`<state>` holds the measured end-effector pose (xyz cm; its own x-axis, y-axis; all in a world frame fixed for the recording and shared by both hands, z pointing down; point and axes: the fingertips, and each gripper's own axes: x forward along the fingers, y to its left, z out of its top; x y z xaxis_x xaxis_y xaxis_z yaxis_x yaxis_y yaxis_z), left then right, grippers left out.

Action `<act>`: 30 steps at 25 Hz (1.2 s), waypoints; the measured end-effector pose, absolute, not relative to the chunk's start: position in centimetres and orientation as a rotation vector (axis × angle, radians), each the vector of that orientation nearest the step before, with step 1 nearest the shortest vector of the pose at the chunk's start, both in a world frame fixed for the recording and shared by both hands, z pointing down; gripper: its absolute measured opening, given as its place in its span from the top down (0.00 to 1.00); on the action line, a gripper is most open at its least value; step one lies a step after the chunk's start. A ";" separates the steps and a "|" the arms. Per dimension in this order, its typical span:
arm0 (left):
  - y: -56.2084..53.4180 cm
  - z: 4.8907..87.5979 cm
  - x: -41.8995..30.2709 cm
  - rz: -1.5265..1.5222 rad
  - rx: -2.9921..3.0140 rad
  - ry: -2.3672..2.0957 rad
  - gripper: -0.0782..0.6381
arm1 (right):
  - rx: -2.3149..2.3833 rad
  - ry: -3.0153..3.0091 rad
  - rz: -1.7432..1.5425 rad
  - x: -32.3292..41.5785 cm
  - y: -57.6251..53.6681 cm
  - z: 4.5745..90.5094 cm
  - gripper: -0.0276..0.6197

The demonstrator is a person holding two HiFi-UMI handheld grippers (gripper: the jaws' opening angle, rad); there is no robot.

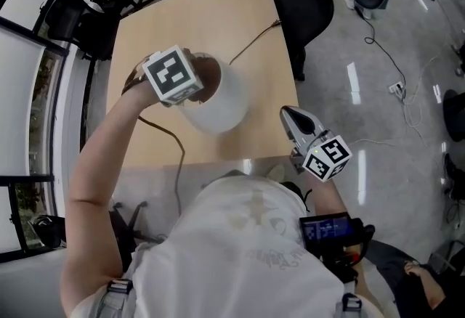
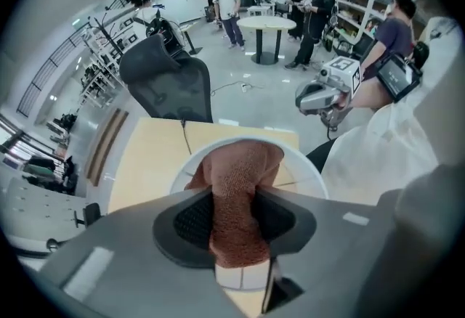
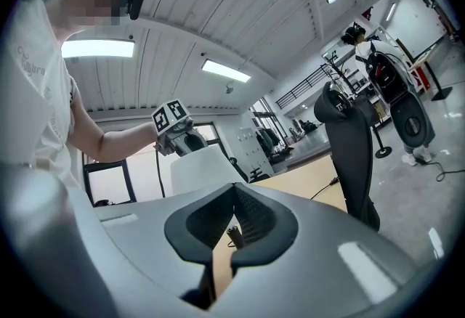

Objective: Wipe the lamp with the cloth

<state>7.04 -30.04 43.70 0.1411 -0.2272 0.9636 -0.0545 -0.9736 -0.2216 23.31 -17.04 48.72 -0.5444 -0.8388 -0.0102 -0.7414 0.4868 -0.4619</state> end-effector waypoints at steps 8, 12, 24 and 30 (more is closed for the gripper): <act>-29.5 41.4 6.5 -1.918 -2.469 0.329 0.68 | -1.321 2.533 -0.598 24.2 -17.5 48.8 0.94; -29.5 37.9 6.1 -1.700 -2.610 0.431 0.68 | -1.331 2.533 -0.604 23.9 -17.3 48.7 0.94; -28.5 30.9 0.9 -0.771 -2.934 0.907 0.68 | -1.326 2.602 -0.493 21.6 -18.7 47.3 0.94; -26.5 30.5 -0.4 -0.400 -3.025 0.932 0.68 | -1.419 2.572 -0.540 21.6 -16.9 47.8 0.94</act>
